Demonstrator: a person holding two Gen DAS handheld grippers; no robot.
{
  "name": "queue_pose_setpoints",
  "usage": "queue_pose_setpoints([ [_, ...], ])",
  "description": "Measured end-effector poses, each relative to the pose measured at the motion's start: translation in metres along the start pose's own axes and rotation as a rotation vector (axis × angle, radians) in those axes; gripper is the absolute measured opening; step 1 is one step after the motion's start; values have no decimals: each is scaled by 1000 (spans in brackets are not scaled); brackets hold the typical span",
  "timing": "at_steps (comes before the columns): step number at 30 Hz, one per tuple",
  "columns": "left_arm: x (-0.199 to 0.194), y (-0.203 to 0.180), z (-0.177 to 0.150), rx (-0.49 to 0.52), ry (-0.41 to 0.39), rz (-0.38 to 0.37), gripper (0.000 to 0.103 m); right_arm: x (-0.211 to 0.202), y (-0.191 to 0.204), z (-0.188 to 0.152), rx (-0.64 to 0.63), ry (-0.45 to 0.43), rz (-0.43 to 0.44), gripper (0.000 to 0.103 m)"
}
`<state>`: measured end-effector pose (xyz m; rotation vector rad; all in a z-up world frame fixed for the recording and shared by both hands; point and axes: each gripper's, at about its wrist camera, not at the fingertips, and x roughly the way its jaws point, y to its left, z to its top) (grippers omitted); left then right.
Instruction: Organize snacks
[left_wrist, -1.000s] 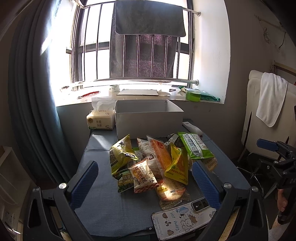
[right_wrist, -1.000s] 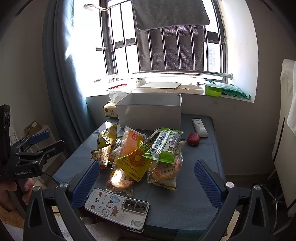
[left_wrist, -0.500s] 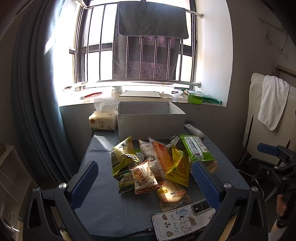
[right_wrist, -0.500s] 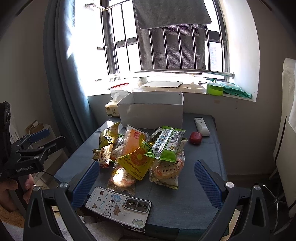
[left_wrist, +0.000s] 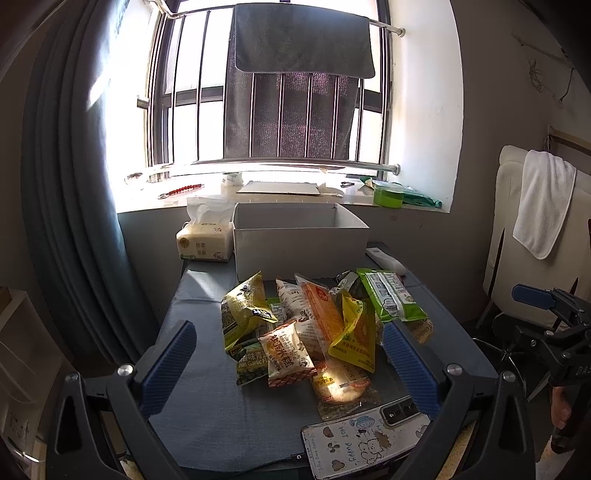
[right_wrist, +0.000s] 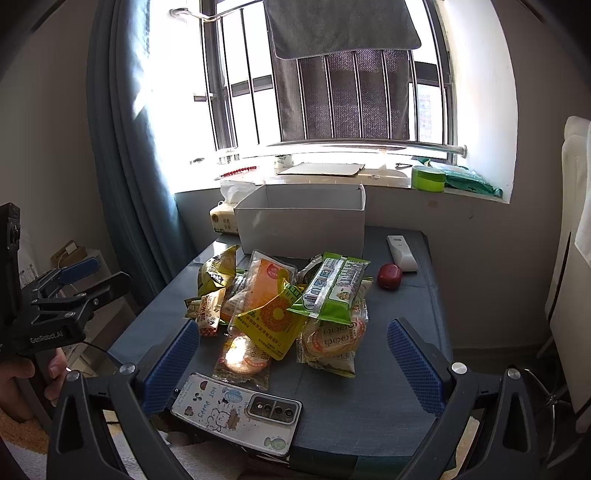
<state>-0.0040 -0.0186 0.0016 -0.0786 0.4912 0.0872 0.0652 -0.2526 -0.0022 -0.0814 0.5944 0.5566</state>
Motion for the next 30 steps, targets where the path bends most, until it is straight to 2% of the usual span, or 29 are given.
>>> queue_pose_setpoints([
  [25, 3, -1, 2, 7, 5, -14, 103, 5, 0, -1, 3, 14, 7, 103],
  [30, 5, 0, 0, 6, 13, -19, 103, 21, -5, 0, 25, 45, 0, 103],
])
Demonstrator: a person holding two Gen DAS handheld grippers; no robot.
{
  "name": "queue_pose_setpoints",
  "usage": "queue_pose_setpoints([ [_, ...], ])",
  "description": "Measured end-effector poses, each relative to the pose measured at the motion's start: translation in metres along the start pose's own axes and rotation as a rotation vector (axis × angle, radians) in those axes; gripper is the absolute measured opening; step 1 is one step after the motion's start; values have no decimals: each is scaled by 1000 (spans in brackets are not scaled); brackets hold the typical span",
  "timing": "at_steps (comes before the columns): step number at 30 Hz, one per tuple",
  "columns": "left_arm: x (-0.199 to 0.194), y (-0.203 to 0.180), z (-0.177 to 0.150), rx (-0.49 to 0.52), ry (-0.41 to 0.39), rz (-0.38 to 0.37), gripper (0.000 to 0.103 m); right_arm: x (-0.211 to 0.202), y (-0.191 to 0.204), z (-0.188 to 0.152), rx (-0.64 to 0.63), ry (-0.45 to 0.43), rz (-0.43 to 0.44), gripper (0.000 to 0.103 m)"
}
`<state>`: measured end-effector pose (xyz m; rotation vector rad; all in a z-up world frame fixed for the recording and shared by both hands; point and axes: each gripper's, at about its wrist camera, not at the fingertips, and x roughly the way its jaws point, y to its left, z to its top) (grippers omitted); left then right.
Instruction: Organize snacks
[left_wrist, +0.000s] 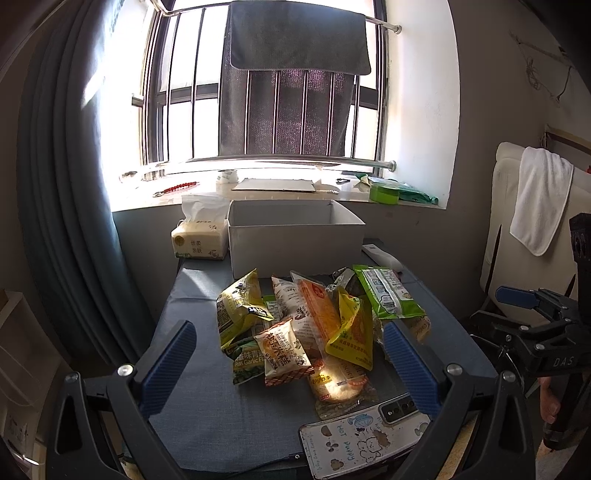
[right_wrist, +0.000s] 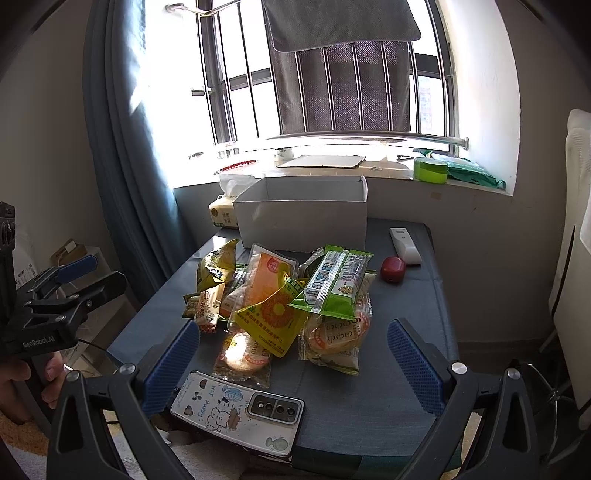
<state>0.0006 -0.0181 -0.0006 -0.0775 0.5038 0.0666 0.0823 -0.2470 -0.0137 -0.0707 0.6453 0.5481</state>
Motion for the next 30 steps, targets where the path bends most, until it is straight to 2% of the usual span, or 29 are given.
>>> queue_pose_setpoints([
  [6, 6, 3, -3, -6, 14, -6, 103, 68, -22, 21, 49, 112, -10, 103],
  [11, 13, 8, -6, -15, 30, 4, 103, 149, -39, 44, 93, 234, -95, 103],
  [15, 19, 16, -8, -29, 44, 9, 103, 196, -46, 51, 121, 323, -148, 101],
  [16, 20, 18, -9, -33, 48, 13, 103, 205, -44, 52, 117, 343, -147, 92],
  [17, 22, 20, -10, -36, 52, 14, 103, 211, -43, 51, 108, 361, -134, 73],
  [18, 24, 22, -11, -41, 56, 13, 103, 215, -43, 51, 107, 380, -134, 70],
  [22, 36, 33, -13, -74, 77, -6, 103, 201, -46, 50, 126, 337, -109, 66],
  [25, 53, 44, -10, -123, 97, -57, 103, 176, -52, 53, 148, 268, -89, 65],
  [30, 107, 72, 0, -242, 167, -130, 103, 130, -56, 64, 180, 169, -24, 65],
])
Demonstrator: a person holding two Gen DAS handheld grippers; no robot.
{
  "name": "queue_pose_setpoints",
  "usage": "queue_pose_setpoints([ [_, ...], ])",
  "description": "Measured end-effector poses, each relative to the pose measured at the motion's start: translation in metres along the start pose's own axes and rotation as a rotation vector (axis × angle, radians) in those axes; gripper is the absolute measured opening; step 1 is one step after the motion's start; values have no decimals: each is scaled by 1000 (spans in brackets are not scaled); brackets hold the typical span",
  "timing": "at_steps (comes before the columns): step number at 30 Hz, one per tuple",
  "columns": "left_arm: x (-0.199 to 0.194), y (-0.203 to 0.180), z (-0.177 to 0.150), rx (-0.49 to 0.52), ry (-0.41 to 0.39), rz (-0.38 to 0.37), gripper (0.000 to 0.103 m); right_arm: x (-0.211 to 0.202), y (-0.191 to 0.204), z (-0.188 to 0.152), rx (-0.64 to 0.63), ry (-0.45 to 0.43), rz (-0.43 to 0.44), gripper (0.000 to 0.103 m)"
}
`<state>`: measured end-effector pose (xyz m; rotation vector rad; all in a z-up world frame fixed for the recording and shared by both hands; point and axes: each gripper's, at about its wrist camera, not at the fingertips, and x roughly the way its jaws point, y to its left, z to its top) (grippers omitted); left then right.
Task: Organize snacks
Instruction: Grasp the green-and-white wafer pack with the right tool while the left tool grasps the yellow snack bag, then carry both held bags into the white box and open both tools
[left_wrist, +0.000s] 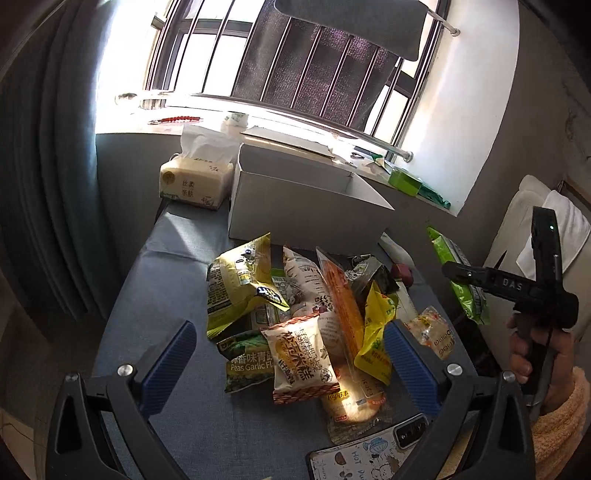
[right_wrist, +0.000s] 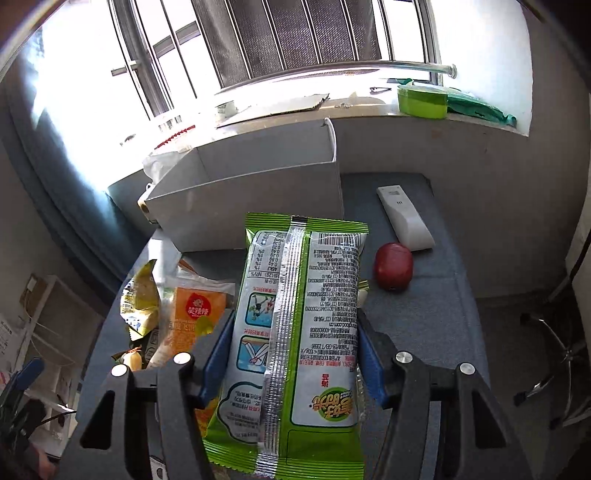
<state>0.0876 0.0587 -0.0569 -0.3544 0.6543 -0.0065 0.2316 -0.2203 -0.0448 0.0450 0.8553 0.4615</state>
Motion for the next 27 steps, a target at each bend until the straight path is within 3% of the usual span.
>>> queue_pose_setpoints([
  [8, 110, 58, 38, -162, 192, -35, 101, -70, 3, -33, 10, -112, 81, 65],
  [11, 142, 70, 40, -188, 267, -15, 95, -83, 1, -45, 19, -126, 92, 65],
  [12, 150, 71, 39, -179, 287, -3, 88, -84, 0, -48, 24, -125, 92, 65],
  [13, 156, 71, 38, -177, 305, -1, 68, -85, 0, -51, 22, -120, 96, 65],
  [14, 158, 70, 37, -171, 311, -18, 61, -84, -1, -53, 22, -118, 95, 65],
  [16, 153, 63, 36, -128, 282, -8, 54, -80, -2, -54, 24, -105, 87, 65],
  [21, 113, 43, 47, -41, 156, -4, 51, -69, -8, -48, 47, -91, 99, 65],
  [25, 86, 11, 81, 23, 69, -83, 51, -56, -4, -24, 38, -94, 122, 65],
  [27, 87, -9, 105, 62, 64, -121, 51, -45, 0, 0, 12, -106, 118, 65],
])
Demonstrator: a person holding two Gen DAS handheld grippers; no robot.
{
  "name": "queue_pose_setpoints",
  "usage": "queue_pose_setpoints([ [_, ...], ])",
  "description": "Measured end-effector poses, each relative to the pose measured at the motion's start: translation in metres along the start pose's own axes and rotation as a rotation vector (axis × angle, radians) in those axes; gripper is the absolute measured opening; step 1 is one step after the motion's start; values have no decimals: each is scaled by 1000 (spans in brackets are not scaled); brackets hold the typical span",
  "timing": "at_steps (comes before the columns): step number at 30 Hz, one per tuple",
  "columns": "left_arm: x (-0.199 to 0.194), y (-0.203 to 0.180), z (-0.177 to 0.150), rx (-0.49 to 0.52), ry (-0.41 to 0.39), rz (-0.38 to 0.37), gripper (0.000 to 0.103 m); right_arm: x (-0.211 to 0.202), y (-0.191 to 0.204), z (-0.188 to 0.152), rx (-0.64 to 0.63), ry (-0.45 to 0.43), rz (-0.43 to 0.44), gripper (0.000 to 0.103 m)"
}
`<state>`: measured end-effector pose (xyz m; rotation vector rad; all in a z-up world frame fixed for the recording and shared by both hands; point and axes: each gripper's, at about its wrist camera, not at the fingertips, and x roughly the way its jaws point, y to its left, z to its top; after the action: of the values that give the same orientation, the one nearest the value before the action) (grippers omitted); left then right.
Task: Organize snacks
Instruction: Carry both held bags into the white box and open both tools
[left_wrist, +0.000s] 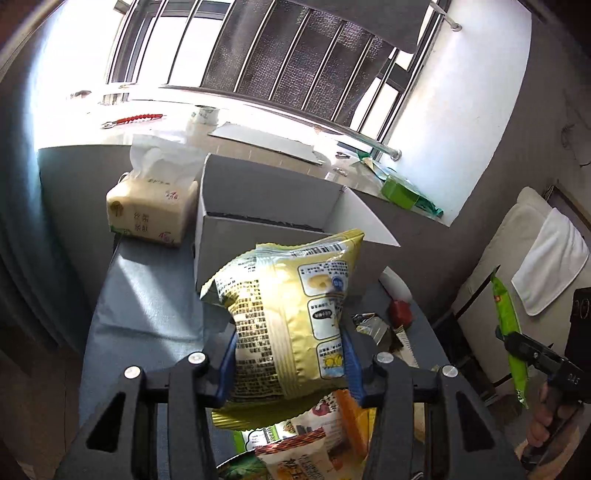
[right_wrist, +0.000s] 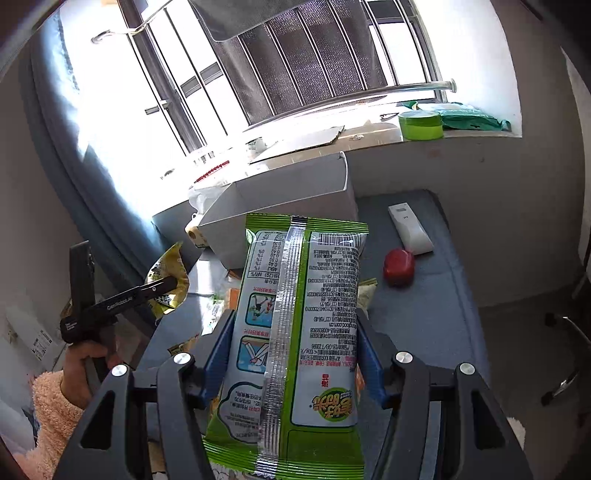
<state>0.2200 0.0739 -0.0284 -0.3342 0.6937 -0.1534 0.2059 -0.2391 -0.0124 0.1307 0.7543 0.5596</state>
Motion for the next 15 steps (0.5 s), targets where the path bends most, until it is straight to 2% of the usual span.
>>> queue_pose_setpoints([
  [2, 10, -15, 26, 43, 2, -3, 51, 18, 2, 28, -23, -4, 4, 65],
  [4, 30, -29, 56, 87, 12, 29, 51, 39, 2, 58, -33, -6, 14, 65],
  [8, 72, -32, 106, 89, 50, 74, 52, 96, -9, 116, -40, 33, 12, 65],
  [11, 108, -27, 130, 106, 89, 144, 52, 140, -19, 148, -5, 89, 35, 65],
  [15, 143, -7, 142, 90, 125, 192, 54, 191, -28, 173, 22, 134, 26, 65],
])
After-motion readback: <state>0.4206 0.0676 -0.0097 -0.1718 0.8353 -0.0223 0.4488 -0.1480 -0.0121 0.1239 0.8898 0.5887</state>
